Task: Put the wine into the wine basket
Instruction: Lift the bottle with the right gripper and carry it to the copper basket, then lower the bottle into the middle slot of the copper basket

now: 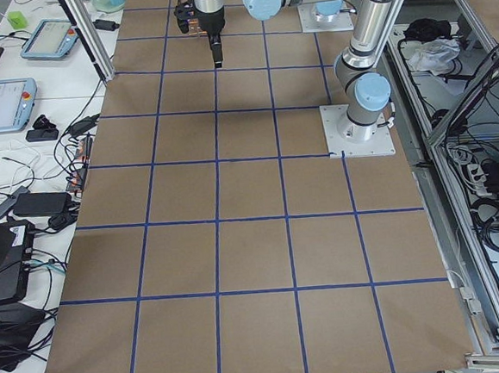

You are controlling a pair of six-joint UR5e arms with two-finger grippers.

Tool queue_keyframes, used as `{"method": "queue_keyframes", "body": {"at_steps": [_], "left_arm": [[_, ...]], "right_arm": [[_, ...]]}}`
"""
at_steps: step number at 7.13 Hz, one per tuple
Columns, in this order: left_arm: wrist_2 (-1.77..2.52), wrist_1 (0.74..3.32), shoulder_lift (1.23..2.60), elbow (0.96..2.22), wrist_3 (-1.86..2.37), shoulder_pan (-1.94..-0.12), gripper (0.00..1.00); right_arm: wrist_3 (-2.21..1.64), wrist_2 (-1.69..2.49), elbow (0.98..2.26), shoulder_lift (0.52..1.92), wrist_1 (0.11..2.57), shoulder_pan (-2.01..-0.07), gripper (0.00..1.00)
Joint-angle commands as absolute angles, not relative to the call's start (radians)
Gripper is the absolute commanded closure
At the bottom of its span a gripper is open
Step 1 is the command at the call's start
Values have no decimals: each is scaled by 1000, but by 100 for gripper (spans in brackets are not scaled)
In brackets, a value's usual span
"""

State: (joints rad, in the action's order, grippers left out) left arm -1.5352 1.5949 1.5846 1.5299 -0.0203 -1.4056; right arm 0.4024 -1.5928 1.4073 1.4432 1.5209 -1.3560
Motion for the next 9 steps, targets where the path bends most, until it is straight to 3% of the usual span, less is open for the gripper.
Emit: {"method": "queue_keyframes", "body": {"at_steps": [1,9], "left_arm": [[-1535,1592,1582,1540,-15,-1407,0],[-1529,1592,1557,1546,-15,-1425,0]], "right_arm": [[397,-1592,1396,1425,1539,-1356,100],[394,-1588,1397,1393,1559,-1359,100]]}}
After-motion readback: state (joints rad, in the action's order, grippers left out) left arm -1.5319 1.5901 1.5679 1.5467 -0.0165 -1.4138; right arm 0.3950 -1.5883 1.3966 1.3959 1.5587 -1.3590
